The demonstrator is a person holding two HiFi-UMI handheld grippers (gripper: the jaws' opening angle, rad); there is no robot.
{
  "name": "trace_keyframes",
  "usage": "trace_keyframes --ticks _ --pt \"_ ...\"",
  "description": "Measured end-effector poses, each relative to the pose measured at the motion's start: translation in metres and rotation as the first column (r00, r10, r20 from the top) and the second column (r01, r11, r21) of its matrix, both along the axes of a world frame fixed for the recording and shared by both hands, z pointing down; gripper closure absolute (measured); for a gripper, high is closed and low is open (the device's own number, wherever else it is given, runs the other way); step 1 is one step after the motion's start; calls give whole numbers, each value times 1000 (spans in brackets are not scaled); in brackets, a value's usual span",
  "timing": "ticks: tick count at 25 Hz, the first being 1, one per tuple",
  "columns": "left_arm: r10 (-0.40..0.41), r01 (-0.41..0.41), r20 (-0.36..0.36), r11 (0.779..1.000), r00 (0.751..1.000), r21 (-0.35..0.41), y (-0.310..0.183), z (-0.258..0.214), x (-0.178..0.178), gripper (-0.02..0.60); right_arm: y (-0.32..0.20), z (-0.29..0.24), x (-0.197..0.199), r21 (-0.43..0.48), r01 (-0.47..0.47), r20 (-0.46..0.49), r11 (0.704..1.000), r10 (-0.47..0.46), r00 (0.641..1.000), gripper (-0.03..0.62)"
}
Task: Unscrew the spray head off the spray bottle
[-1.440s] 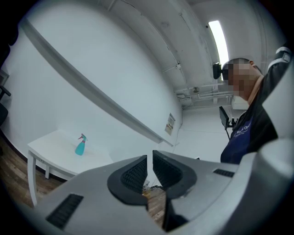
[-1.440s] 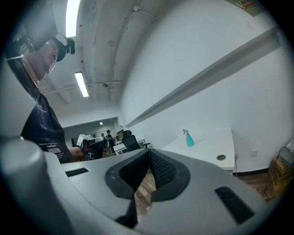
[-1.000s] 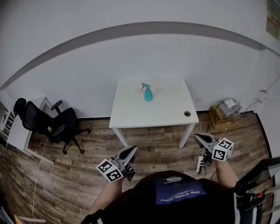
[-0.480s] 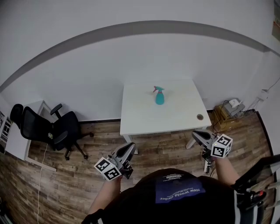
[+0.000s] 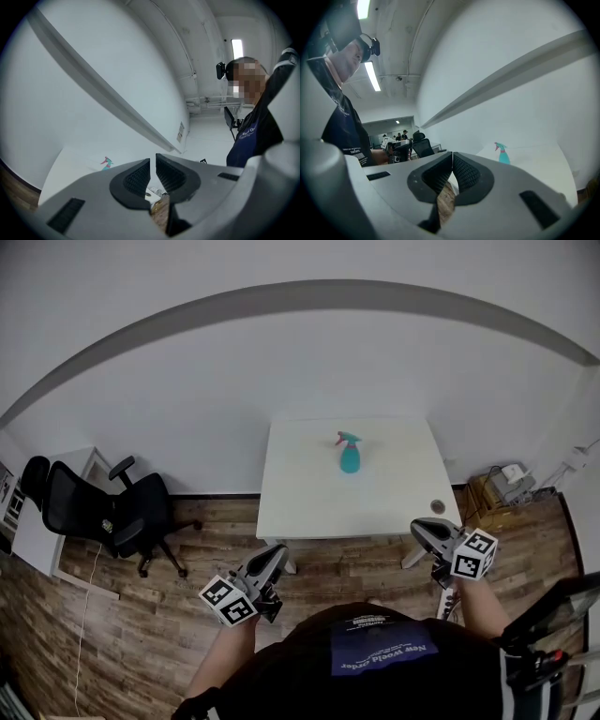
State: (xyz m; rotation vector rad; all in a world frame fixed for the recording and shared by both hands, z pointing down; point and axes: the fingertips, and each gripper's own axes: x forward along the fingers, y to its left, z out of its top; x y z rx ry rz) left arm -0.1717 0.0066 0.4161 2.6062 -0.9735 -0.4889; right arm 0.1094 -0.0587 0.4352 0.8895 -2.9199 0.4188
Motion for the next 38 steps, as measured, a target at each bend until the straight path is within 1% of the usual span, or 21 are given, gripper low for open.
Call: trace_keyframes --ticks 3,6,9,12,15,20,25,29,32,34,38 --pt "-34 34 23 999 999 0 -21 -2 21 537 -34 3 13 0 45 15 999 -45 999 597" --pt "-84 84 16 996 996 1 -43 -8 44 537 -71 2 32 -2 92 18 996 -92 996 597" --pt "-124 124 10 992 992 0 -68 -14 68 537 -109 -6 49 16 138 30 990 -138 990 597" --pt "-135 135 15 991 991 -6 -88 -18 97 537 -136 -14 68 23 160 42 987 -161 986 597" --pt "-140 140 28 990 990 -11 -106 -20 122 537 -160 -11 90 13 167 55 986 -168 984 597" --pt "-154 155 41 988 987 -28 -129 -18 141 538 -185 5 109 -15 176 72 984 -174 982 597" --pt "-136 138 40 990 990 -38 -143 -11 140 537 -194 14 108 -31 164 68 986 -161 985 597" --pt "-98 99 22 994 995 -41 -170 -5 127 537 -212 19 98 -39 129 56 991 -127 990 597" --pt "-47 47 8 998 999 -31 -192 -2 109 537 -224 19 81 -30 93 36 995 -92 995 597" --pt "-11 11 0 1000 1000 -17 -211 -5 90 537 -237 15 66 -19 57 29 998 -56 998 597" --pt "70 -70 21 997 997 10 -244 -19 50 537 -252 1 28 -2 -9 24 1000 9 1000 597"
